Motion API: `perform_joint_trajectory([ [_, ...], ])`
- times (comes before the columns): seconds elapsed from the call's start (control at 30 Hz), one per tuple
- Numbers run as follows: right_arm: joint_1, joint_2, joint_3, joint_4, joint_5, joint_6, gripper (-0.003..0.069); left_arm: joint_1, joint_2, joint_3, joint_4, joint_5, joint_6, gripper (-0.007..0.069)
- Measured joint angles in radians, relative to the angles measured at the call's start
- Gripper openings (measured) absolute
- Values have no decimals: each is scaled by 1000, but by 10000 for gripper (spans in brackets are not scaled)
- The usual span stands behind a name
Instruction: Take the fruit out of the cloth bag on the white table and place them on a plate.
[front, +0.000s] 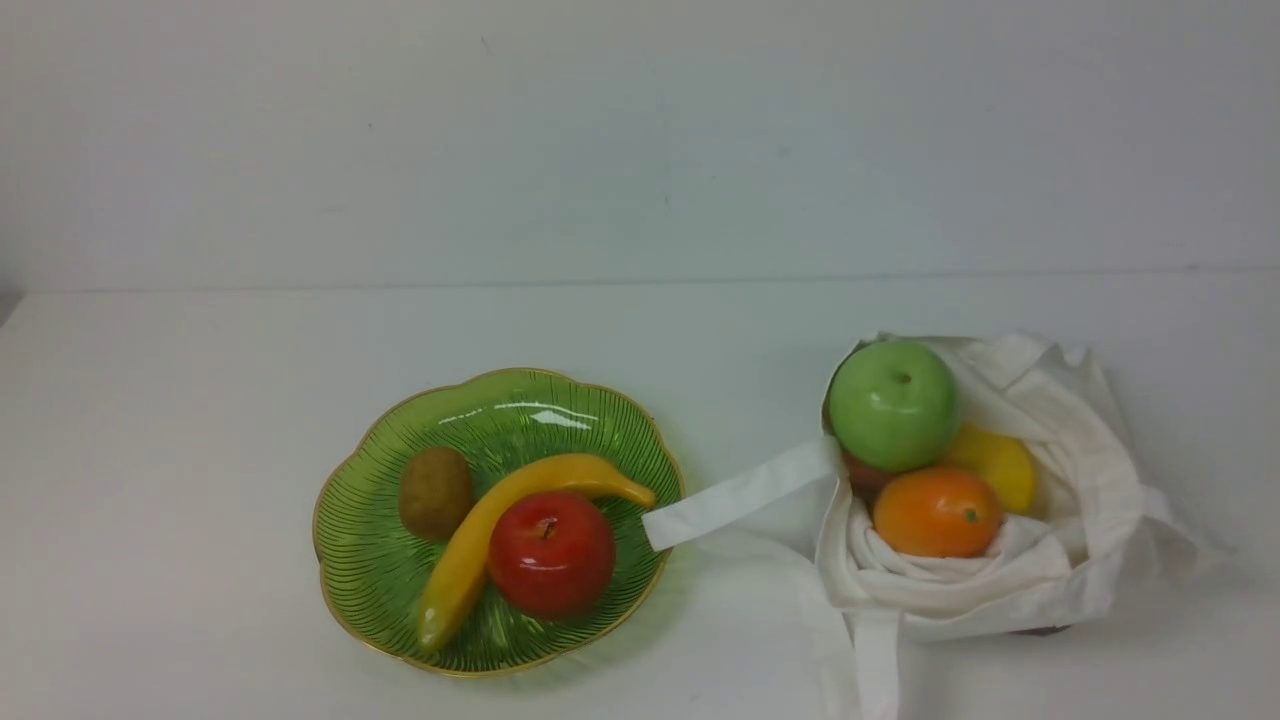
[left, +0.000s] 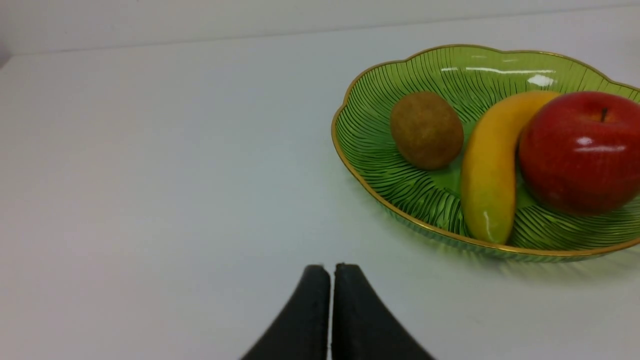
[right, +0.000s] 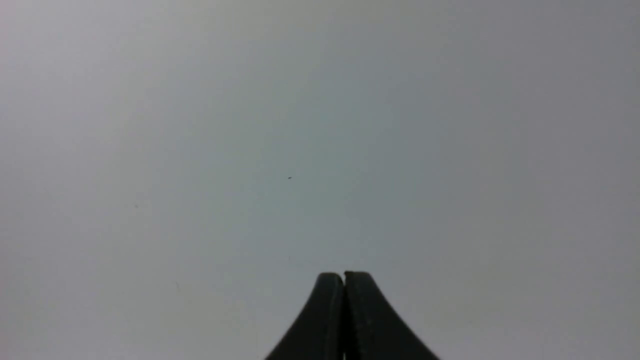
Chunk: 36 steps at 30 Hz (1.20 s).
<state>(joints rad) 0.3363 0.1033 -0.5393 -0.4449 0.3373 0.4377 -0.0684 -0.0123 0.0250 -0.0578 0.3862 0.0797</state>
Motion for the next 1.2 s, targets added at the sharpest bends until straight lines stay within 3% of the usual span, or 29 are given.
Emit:
perform_joint_trajectory([
  [0.3,0,-1,11,-69,35,1,-12,0,0,0,0,0,0,-8],
  [0.63,0,-1,11,-50,39,7,-12,0,0,0,0,0,0,-8],
  [0.83,0,-1,11,77,41,-28,-12,0,0,0,0,0,0,-8],
  [1.07,0,-1,11,401,43,-383,-12,-1,0,0,0,0,0,-8],
  [1.2,0,-1,11,475,45,-452,-12,-1,0,0,0,0,0,-8],
])
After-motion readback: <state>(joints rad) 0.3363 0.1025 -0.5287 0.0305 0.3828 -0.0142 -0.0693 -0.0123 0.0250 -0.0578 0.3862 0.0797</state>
